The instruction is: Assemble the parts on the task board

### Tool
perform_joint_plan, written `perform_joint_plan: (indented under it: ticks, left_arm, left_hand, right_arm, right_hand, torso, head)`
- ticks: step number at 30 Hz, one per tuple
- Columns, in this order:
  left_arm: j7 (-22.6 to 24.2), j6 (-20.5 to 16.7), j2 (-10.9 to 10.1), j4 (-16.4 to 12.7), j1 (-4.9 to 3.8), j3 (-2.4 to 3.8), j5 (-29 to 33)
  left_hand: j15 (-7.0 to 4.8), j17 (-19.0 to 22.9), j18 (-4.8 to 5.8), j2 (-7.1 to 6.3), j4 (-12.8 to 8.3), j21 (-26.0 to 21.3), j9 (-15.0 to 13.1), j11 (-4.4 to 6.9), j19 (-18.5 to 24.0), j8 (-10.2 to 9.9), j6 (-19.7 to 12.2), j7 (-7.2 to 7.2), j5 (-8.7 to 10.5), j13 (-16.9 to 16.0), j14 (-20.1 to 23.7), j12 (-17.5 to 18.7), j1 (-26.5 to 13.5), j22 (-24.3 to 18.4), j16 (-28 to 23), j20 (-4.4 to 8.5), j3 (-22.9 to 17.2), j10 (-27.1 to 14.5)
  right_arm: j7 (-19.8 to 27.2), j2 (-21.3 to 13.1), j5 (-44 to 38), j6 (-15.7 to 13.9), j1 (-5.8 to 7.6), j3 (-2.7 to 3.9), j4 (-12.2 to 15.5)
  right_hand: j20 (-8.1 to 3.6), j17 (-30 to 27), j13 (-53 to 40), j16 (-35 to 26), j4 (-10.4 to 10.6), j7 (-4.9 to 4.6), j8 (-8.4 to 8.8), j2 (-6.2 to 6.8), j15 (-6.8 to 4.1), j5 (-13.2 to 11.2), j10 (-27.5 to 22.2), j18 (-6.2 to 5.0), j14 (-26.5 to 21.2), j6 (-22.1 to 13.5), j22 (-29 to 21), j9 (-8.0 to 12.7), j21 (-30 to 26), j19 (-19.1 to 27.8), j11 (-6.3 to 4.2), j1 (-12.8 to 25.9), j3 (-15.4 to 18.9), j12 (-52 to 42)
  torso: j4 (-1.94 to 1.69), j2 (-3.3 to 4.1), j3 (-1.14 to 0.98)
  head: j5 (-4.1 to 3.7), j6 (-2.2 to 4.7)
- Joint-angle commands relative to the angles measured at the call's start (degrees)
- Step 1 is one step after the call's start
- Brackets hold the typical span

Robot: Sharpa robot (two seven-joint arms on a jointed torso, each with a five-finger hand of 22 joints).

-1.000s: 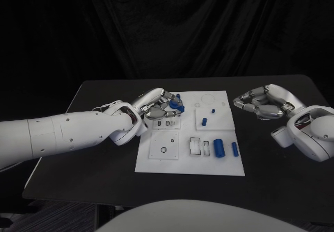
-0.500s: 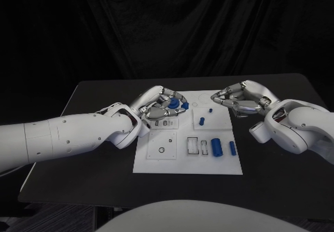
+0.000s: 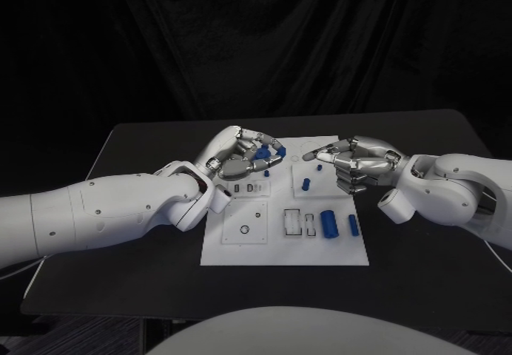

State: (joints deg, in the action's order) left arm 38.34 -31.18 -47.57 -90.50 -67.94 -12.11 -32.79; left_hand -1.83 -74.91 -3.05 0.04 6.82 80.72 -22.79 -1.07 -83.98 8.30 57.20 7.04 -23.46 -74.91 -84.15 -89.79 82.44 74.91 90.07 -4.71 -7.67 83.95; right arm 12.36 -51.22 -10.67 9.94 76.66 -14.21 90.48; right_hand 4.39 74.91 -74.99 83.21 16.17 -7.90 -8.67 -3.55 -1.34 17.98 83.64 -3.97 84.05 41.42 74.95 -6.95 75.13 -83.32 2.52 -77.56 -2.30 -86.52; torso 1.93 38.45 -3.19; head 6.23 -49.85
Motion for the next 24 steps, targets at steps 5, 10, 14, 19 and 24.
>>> perform_joint_plan:
  ticks: [5,10,14,19,24]
  left_arm:
    - [11.52,9.39,0.27,-1.02,0.06,0.04,14.57]
    - [11.24,14.47,0.74,-1.05,0.06,0.03,20.09]
    - [10.93,17.77,1.13,-0.96,0.07,0.03,23.42]
    - [11.11,19.62,1.1,-1.27,0.07,0.03,24.58]
    - [11.19,22.04,1.01,-1.62,0.08,0.03,28.2]
  left_hand:
    - [0.11,-15.09,0.72,0.81,0.73,-0.2,-0.01,-0.13,0.33,-0.57,0.76,-1.31,0.05,-15.09,-5.85,-0.21,0.55,12.01,-0.07,0.07,0.48,6.05]
    - [0.23,-15.09,0.66,1.18,1.42,-0.45,0.1,-0.27,0.54,-0.85,0.43,-1.17,0.62,-15.09,-5.85,-0.21,0.96,11.93,-0.07,-0.02,1.1,6.05]
    - [0.31,-15.09,0.54,1.42,1.7,-0.98,0.19,-0.36,0.92,-1.08,0.08,-1.04,0.57,-15.09,-5.85,-0.21,1.35,11.76,-0.07,-0.08,1.39,6.05]
    - [0.36,-15.09,0.51,1.67,1.79,-1.11,0.19,-0.4,1.03,-1.12,-0.02,-1.0,0.52,-15.09,-5.85,-0.21,1.65,11.72,-0.07,-0.13,1.5,6.05]
    - [0.47,-15.09,0.49,1.92,2.13,-1.22,0.19,-0.52,1.13,-1.2,-0.29,-0.88,1.4,-15.09,-5.85,-0.21,2.02,11.69,-0.07,-0.23,2.06,6.05]
  right_arm:
    - [-2.82,0.46,12.89,17.18,-0.38,0.05,-0.71]
    - [-3.09,0.87,16.44,19.46,-0.49,0.05,-1.07]
    - [-4.56,1.25,19.67,20.13,-0.61,0.05,-1.43]
    - [-6.42,1.42,21.91,20.07,-0.75,0.05,-1.67]
    - [-8.26,1.49,22.78,19.84,-0.9,0.05,-1.84]
  right_hand:
    - [-0.27,9.23,-7.99,0.48,-0.31,0.66,-1.06,-0.42,-0.8,1.01,-0.29,-0.05,3.82,-2.25,7.24,0.37,-0.56,0.89,-0.86,-0.22,0.54,0.1]
    - [-0.5,9.52,-8.22,0.83,-0.7,1.19,-1.95,-1.01,-1.09,1.67,-0.1,0.0,3.86,-3.09,7.44,0.47,-0.31,1.02,-1.26,-1.06,0.4,-0.04]
    - [-0.74,9.47,-8.27,0.81,-0.41,1.63,-2.5,-1.39,-1.37,1.58,-0.06,-0.12,3.8,-4.22,7.3,0.61,-0.71,1.4,-1.62,-0.98,0.65,-0.1]
    - [-0.98,9.52,-8.36,0.91,0.2,1.9,-3.44,-2.16,-1.62,1.56,0.02,-0.37,3.78,-5.53,6.85,0.69,-1.66,2.14,-1.86,-0.36,1.08,-0.19]
    - [-1.01,9.43,-8.39,0.85,0.42,1.68,-4.59,-2.92,-1.56,1.88,0.05,-0.41,3.71,-6.06,6.77,0.62,-1.84,2.39,-1.75,0.74,1.6,-0.24]
  torso:
    - [0.01,0.02,0.09]
    - [0.05,-0.01,0.05]
    - [0.16,-0.12,0.0]
    - [0.13,-0.14,0.02]
    - [0.09,-0.12,0.07]
  head:
    - [-0.28,1.25]
    - [-0.6,2.05]
    - [-0.73,2.4]
    - [-0.78,2.6]
    - [-0.92,2.6]
